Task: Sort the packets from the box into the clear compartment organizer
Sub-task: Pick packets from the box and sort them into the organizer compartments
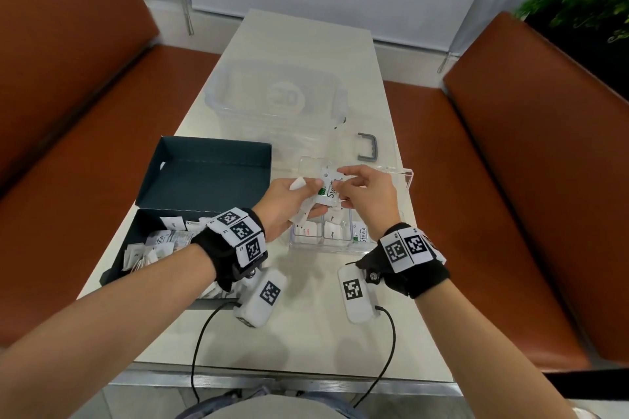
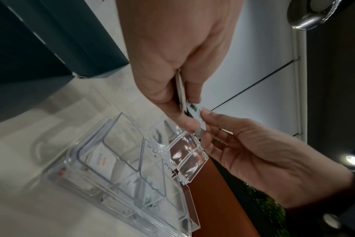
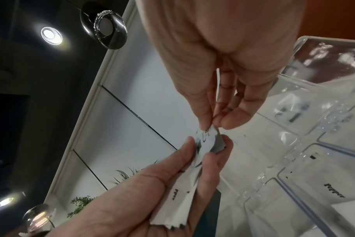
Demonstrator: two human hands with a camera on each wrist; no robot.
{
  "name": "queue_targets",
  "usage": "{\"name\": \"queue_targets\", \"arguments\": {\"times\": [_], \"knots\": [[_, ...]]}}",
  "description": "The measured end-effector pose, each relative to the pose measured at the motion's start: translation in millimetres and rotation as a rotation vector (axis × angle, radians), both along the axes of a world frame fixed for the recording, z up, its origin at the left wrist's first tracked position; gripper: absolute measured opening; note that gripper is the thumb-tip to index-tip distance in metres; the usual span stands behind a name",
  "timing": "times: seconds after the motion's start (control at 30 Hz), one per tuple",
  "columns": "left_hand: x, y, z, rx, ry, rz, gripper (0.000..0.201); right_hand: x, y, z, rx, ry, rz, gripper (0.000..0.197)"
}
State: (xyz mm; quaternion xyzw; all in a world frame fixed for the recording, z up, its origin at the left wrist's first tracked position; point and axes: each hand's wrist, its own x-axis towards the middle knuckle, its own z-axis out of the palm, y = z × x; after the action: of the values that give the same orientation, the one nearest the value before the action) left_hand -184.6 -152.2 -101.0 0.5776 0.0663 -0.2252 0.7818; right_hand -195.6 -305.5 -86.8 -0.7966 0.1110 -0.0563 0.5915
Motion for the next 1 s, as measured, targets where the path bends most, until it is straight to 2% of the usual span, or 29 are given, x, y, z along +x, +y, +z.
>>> {"name": "queue_targets", "arguments": {"times": [0.13, 0.33, 0.43, 0.5, 0.6, 0.73, 0.83, 0.9, 1.0], "knots": [[-1, -1, 0, -0.001, -0.022, -0.023, 0.031, 2, 2, -3, -0.026, -0.001, -0.008, 0.016], [-1, -3, -1, 0.049, -0.053, -0.036, 0.030, 4, -1, -5, 0.055, 0.027, -0.059, 0.007], [1, -4, -4, 0.082, -0.056, -0.045, 0.028, 5, -4, -7, 0.091, 0.048, -0.060, 0.010], [2, -4, -5, 0.110, -0.065, -0.042, 0.028, 6, -7, -6, 0.070, 0.074, -0.046, 0.004], [3, -5, -7, 0.134, -0.084, -0.043, 0.029, 8, -14, -3, 0.046, 0.114, 0.048, 0.012], [2, -9, -8, 0.129, -0.088, -0.091, 0.026, 13, -30, 3, -0.114, 0.086, 0.126, 0.009], [1, -8, -8, 0.083, -0.085, -0.103, 0.025, 23, -53, 4, -0.237, 0.045, 0.054, 0.010], [1, -6, -9, 0.066, -0.078, -0.086, 0.022, 28, -67, 0, -0.395, 0.035, 0.014, 0.008], [2, -5, -9, 0.069, -0.067, -0.053, 0.023, 26, -74, -13, -0.558, 0.042, 0.060, 0.008]]}}
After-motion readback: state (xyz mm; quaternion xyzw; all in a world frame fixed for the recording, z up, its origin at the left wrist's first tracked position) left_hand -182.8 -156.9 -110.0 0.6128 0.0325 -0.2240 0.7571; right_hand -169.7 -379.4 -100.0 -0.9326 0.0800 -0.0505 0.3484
